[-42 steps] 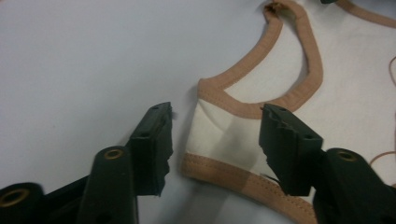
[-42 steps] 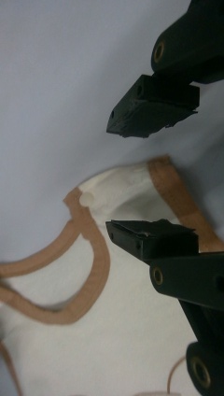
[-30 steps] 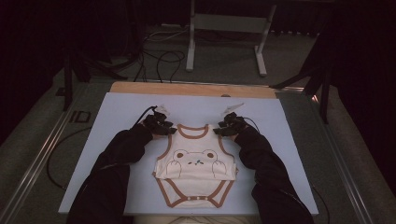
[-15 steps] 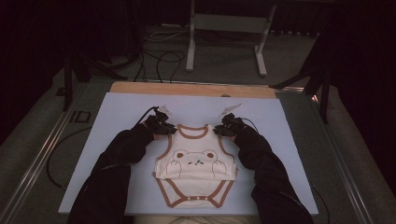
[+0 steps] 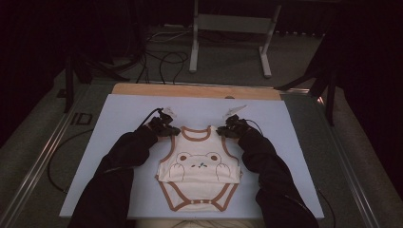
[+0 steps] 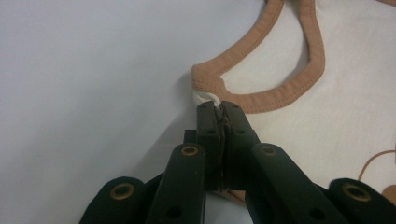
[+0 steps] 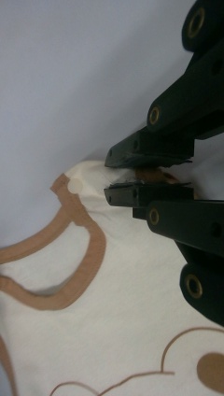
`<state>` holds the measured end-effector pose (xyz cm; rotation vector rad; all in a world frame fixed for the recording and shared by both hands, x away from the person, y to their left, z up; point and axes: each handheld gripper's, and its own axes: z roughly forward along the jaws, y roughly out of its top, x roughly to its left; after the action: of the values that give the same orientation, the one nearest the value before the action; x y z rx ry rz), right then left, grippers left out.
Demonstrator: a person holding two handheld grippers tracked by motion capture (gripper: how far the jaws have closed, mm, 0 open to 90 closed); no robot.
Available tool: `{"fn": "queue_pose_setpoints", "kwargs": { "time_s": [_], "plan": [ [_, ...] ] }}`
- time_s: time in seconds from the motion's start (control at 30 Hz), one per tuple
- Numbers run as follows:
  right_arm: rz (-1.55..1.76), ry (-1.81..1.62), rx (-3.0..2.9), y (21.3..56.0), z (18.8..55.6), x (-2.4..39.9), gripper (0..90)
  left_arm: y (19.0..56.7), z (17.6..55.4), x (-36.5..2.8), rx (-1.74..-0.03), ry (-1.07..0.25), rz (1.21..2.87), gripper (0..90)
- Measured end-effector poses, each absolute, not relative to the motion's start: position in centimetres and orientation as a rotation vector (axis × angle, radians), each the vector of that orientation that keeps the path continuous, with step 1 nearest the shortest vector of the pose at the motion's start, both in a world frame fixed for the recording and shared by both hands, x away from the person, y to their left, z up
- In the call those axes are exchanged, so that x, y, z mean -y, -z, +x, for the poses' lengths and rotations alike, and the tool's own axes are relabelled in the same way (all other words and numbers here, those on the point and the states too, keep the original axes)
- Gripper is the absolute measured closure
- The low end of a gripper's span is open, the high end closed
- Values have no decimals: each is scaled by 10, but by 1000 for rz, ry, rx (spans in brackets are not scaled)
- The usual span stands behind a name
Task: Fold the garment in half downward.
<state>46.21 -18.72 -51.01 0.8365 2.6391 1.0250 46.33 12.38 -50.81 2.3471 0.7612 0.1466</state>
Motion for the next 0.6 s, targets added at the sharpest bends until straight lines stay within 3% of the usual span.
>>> {"fn": "queue_pose_setpoints", "kwargs": {
  "time_s": [0.6],
  "plan": [
    [814,-1140,-2513,465,464,194,811,455,463,-131,-675,-232,2218,890]
  ]
}}
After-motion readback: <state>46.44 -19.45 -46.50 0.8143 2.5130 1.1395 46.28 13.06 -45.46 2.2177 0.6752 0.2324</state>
